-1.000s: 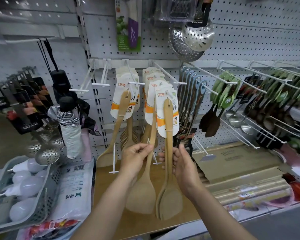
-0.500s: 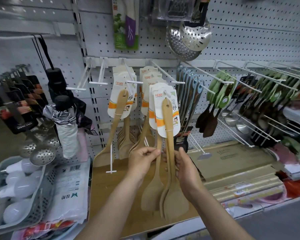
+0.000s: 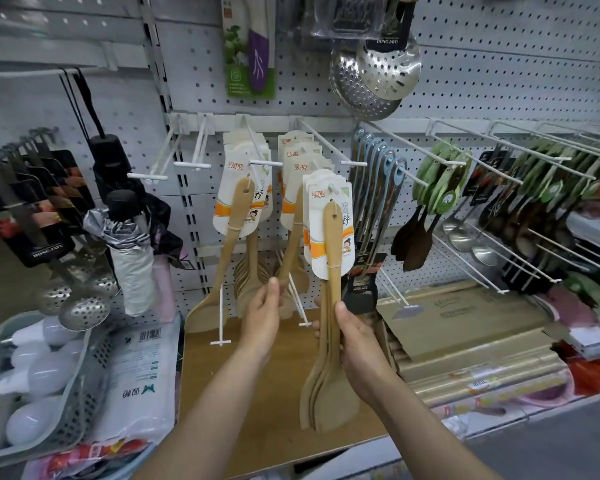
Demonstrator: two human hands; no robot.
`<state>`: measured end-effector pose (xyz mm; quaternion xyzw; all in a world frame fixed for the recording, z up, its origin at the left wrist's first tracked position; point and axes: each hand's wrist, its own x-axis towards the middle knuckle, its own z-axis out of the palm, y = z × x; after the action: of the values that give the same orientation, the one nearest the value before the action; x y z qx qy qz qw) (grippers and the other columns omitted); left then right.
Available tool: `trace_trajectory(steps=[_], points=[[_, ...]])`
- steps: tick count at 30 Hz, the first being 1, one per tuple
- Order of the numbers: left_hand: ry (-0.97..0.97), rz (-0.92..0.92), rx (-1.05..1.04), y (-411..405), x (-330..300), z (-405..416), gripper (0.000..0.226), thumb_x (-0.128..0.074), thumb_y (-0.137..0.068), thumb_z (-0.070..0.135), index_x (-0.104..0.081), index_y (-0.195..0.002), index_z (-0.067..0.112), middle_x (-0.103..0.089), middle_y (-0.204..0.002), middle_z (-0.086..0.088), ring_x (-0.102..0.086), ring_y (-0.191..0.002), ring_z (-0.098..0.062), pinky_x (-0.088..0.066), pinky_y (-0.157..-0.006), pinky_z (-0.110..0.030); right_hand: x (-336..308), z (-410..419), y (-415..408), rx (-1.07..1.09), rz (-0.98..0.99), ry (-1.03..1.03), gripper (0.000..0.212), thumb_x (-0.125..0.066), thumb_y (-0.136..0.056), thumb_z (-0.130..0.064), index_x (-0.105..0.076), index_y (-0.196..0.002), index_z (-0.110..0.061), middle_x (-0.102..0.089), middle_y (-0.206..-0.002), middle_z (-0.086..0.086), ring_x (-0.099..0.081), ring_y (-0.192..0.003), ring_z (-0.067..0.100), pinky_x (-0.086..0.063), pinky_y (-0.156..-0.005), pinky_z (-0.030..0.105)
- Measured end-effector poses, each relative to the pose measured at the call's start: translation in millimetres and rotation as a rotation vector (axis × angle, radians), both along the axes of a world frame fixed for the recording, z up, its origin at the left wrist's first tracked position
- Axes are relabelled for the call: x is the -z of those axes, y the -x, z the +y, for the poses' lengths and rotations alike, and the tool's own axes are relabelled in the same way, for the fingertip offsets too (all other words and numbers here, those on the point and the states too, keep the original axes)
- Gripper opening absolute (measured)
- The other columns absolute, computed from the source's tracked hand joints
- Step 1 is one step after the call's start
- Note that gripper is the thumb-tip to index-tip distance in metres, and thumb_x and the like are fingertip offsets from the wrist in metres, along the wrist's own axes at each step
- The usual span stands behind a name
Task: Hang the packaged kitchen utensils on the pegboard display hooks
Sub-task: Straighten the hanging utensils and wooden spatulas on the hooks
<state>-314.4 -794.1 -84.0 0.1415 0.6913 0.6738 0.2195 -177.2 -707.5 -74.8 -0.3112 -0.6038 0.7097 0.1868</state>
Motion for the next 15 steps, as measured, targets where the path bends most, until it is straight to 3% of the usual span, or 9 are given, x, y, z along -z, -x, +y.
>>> trace_trajectory(steps=[3,7,11,15], points=[[-0.001,-0.028,0.007,13,5,4,0.031,-0.040,-0.103,0.053,-0.066,-0.113,0.039,-0.066,-0.117,0.017,-0.059,-0.117,-0.009,-0.047,-0.105,-0.042,2,2,0,0.025,0.049,0.037,0.050,-0.054,-0.088,-0.061,-0.076,-0.112,-0.023,-0.076,-0.099,0.009,-0.068,-0.092,0.020,-0.053,-0.095,0.042],[0.042,-0.023,0.015,29,12,17,0.046,-0.046,-0.094,0.067,-0.063,-0.128,0.040,-0.065,-0.127,0.018,-0.056,-0.124,-0.012,-0.043,-0.111,-0.048,4,4,0,0.058,0.090,0.080,0.049,-0.061,-0.083,-0.060,-0.079,-0.107,-0.022,-0.075,-0.094,0.010,-0.066,-0.089,0.020,-0.052,-0.094,0.042],[0.070,0.009,-0.007,35,6,27,0.040,-0.050,-0.098,0.056,-0.060,-0.130,0.034,-0.059,-0.122,0.016,-0.053,-0.113,-0.010,-0.040,-0.102,-0.037,5,6,0,0.075,0.095,0.091,0.051,-0.063,-0.079,-0.061,-0.080,-0.106,-0.021,-0.075,-0.093,0.009,-0.067,-0.088,0.019,-0.053,-0.092,0.039],[0.080,0.021,-0.021,40,9,32,0.037,-0.053,-0.099,0.051,-0.062,-0.129,0.032,-0.060,-0.125,0.010,-0.051,-0.113,-0.012,-0.039,-0.099,-0.035,2,6,0,0.091,0.094,0.076,0.045,-0.062,-0.081,-0.058,-0.081,-0.103,-0.024,-0.075,-0.091,0.009,-0.067,-0.087,0.018,-0.054,-0.090,0.037]])
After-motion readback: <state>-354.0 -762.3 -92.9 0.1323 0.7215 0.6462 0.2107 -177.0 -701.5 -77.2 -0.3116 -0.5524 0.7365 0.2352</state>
